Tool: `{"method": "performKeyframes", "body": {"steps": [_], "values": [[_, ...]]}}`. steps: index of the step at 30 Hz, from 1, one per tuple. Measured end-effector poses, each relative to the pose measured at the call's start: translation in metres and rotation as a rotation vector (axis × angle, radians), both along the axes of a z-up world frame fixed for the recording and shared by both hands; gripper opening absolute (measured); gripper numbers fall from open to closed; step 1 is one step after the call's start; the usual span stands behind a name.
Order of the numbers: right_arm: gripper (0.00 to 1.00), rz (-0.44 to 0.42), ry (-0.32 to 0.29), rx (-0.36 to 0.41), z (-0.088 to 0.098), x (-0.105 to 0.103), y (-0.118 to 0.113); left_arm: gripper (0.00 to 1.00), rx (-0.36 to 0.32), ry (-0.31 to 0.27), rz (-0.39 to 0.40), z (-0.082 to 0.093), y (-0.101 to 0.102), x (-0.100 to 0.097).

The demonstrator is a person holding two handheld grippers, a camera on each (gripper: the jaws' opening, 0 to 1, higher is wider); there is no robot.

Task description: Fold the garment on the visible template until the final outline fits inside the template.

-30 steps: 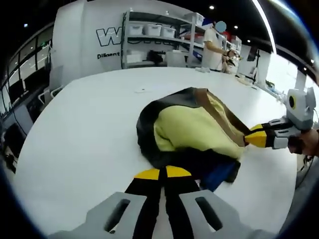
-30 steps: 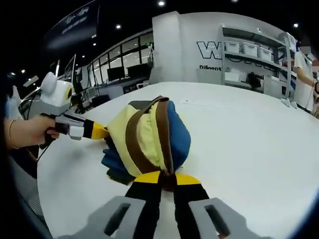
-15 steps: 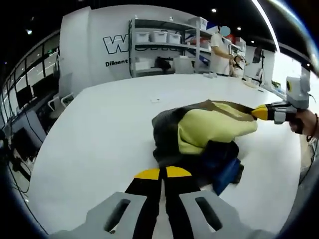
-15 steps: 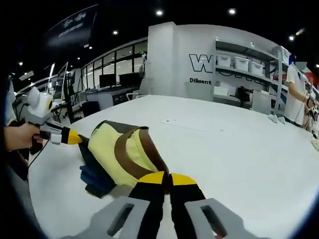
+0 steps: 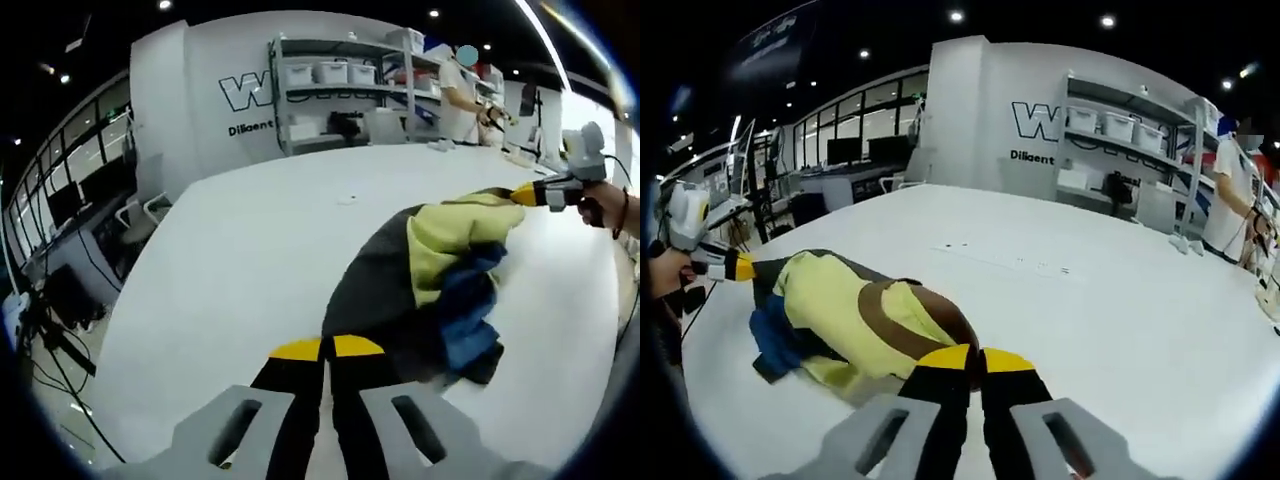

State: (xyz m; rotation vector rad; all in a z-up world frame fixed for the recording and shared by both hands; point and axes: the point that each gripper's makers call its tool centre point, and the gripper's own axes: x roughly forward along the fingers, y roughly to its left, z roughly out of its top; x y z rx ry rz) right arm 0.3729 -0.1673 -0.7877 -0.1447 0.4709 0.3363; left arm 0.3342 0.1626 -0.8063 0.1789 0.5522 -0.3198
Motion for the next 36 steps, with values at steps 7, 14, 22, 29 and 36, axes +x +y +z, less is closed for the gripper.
{"method": "performKeyframes", "body": {"steps": [7, 14, 22, 29, 36], "values": [[0.00, -0.010, 0.021, 0.007, -0.006, 0.026, -0.001, 0.02, 0.041, -0.017, 0.043, 0.001, 0.023, 0.011], [0.00, -0.018, 0.036, 0.018, -0.010, 0.031, 0.003, 0.02, 0.048, 0.000, 0.051, -0.005, 0.022, 0.012], [0.36, -0.138, 0.060, 0.255, -0.002, 0.023, 0.009, 0.39, -0.003, -0.005, 0.105, -0.006, 0.021, 0.011], [0.48, -0.150, 0.103, 0.375, -0.001, -0.016, 0.041, 0.45, -0.048, 0.063, 0.095, -0.024, 0.012, 0.005], [0.51, -0.090, 0.162, 0.349, -0.013, -0.048, 0.080, 0.47, -0.040, 0.065, 0.108, -0.029, 0.013, 0.006]]}}
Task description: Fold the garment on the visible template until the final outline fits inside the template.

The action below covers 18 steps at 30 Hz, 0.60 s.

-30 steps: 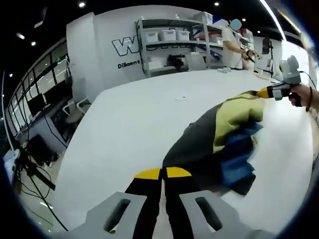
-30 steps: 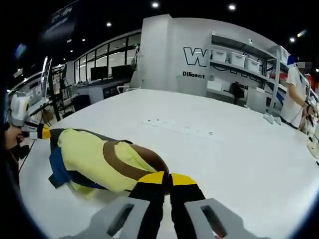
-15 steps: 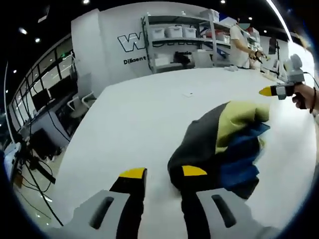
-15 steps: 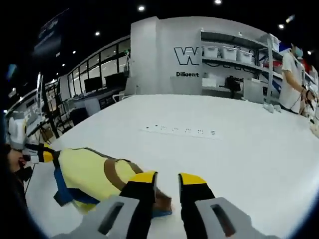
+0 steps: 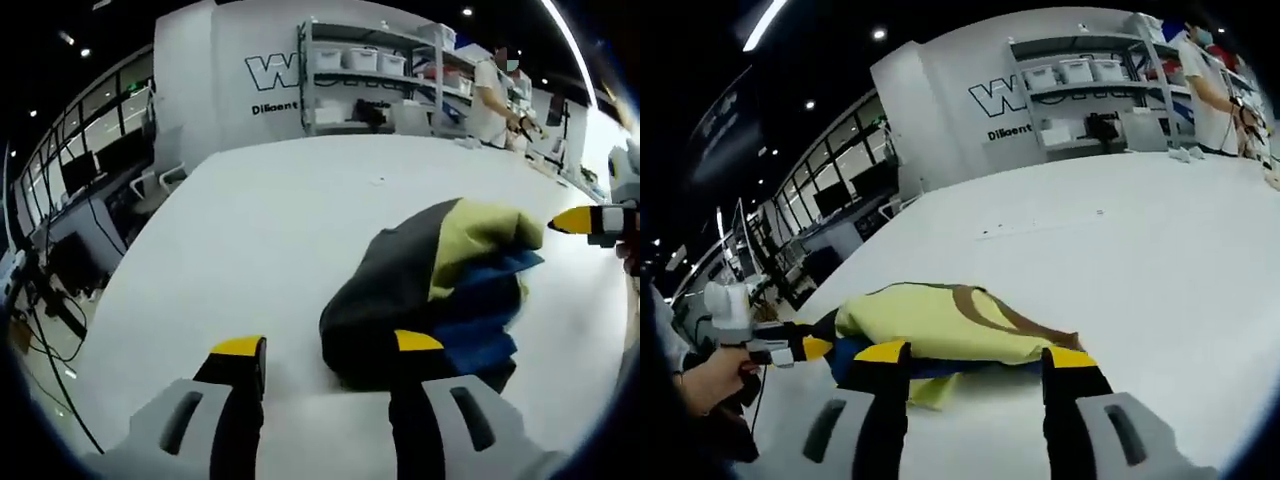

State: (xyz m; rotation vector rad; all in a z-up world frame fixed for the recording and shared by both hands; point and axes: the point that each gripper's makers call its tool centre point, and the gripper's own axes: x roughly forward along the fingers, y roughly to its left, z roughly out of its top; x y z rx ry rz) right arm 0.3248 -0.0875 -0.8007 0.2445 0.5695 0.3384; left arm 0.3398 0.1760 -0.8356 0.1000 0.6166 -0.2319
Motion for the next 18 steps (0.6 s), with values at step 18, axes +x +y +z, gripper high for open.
{"method": "performKeyframes", "body": {"steps": [18], "values": [[0.30, 0.045, 0.078, 0.083, -0.026, 0.005, 0.053, 0.23, 0.014, 0.038, -0.048, -0.012, -0.009, -0.001]]}}
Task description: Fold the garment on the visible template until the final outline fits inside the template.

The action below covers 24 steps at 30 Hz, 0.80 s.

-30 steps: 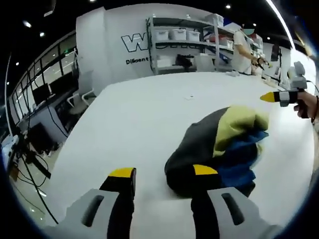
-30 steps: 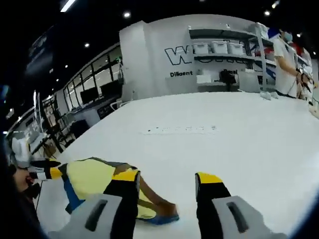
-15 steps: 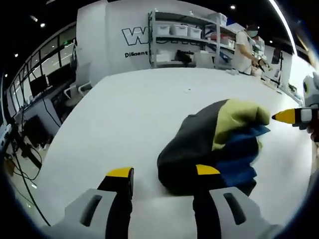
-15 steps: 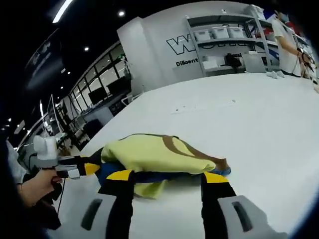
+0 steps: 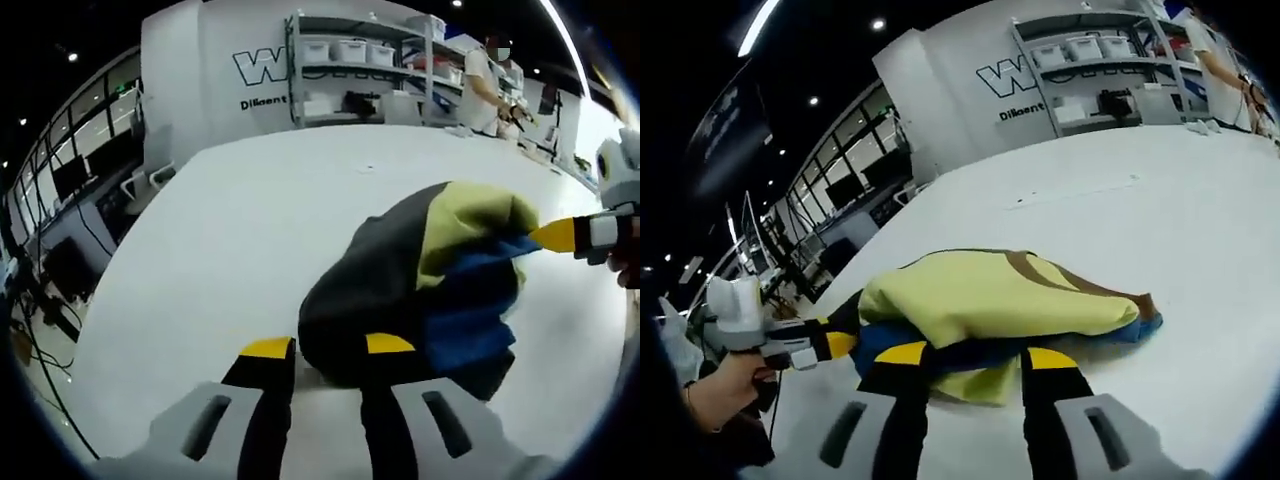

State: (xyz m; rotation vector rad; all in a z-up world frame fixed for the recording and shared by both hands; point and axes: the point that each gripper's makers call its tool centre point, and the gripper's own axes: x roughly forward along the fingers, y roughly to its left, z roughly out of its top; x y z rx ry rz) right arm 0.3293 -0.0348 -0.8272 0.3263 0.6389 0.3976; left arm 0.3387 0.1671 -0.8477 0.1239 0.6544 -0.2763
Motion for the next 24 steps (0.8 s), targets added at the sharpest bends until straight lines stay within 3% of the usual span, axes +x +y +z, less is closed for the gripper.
{"method": "performKeyframes", "body": {"steps": [6, 10, 16, 19, 24], "values": [[0.22, -0.015, 0.045, 0.048, -0.007, -0.001, 0.006, 0.14, -0.013, 0.005, -0.002, -0.002, -0.003, 0.001], [0.00, 0.005, 0.046, 0.019, -0.011, -0.003, 0.008, 0.01, -0.010, 0.009, -0.006, -0.003, -0.004, 0.001], [0.00, 0.028, 0.038, -0.028, -0.013, -0.004, 0.002, 0.01, 0.011, -0.002, 0.002, -0.002, 0.001, 0.004], [0.00, 0.039, 0.010, -0.100, -0.010, -0.006, -0.016, 0.01, 0.025, -0.027, 0.024, 0.006, 0.012, 0.004], [0.00, 0.047, 0.001, -0.145, -0.005, -0.010, -0.039, 0.02, 0.009, -0.039, 0.046, 0.011, 0.023, 0.006]]}}
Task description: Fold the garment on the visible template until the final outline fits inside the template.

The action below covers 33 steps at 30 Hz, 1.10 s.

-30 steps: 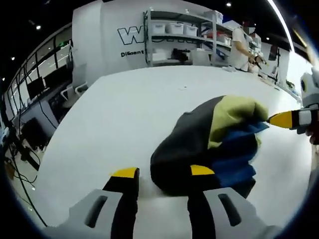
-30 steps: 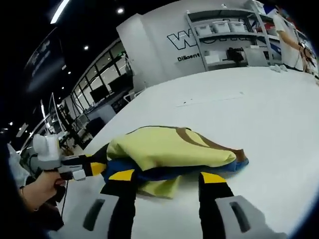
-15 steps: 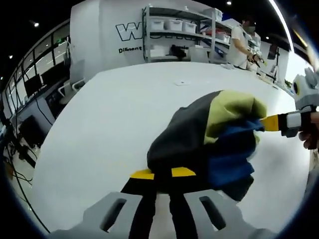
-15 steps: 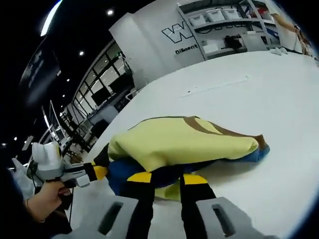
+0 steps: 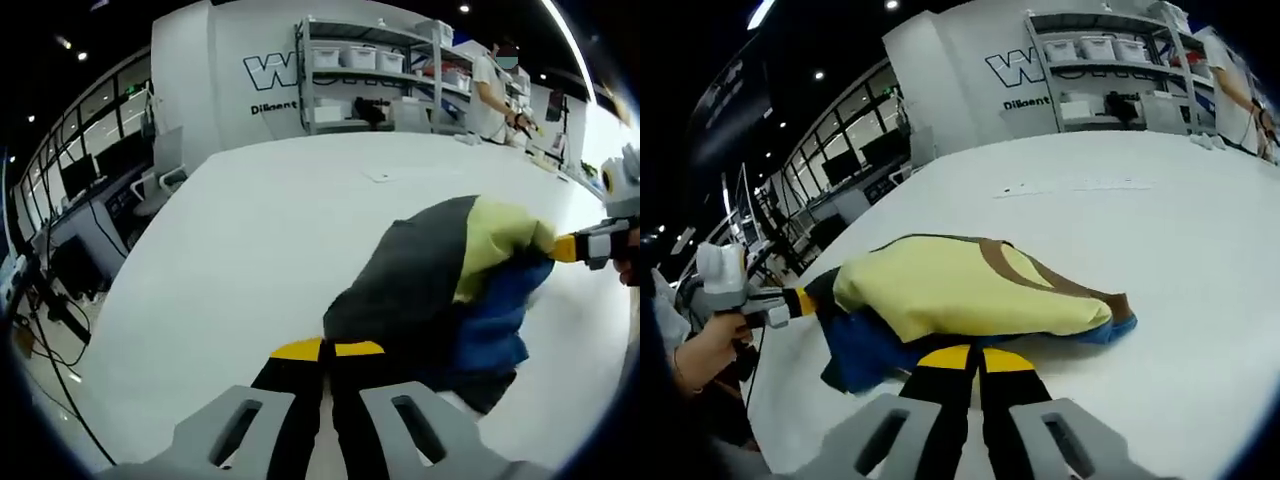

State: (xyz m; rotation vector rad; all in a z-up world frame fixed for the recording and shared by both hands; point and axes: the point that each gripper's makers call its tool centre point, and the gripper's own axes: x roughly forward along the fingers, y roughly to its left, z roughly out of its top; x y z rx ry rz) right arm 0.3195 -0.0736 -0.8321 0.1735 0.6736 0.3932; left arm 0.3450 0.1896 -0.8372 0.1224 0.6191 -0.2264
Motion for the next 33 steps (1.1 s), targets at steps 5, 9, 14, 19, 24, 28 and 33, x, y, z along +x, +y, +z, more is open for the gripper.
{"method": "performKeyframes", "body": {"steps": [5, 9, 14, 19, 24, 28, 33], "values": [[0.00, 0.023, -0.001, -0.081, 0.001, -0.004, -0.019, 0.02, 0.015, -0.017, -0.008, 0.006, -0.002, -0.002], [0.00, 0.014, -0.007, -0.128, 0.006, -0.006, -0.038, 0.02, 0.021, -0.034, -0.009, 0.011, -0.001, 0.001], [0.00, 0.014, -0.005, -0.171, 0.010, -0.008, -0.061, 0.02, 0.020, -0.048, 0.006, 0.017, 0.003, 0.004], [0.00, 0.032, 0.005, -0.209, 0.014, -0.012, -0.084, 0.02, 0.031, -0.055, 0.006, 0.021, 0.006, 0.004], [0.00, 0.009, 0.012, -0.243, 0.016, -0.011, -0.106, 0.02, 0.028, -0.067, 0.022, 0.025, 0.010, 0.005], [0.00, -0.045, 0.022, -0.304, 0.018, -0.006, -0.138, 0.02, 0.064, -0.080, 0.038, 0.029, 0.020, 0.006], [0.00, -0.057, 0.022, -0.302, 0.020, 0.002, -0.149, 0.02, 0.075, -0.081, 0.039, 0.031, 0.027, 0.007]]}}
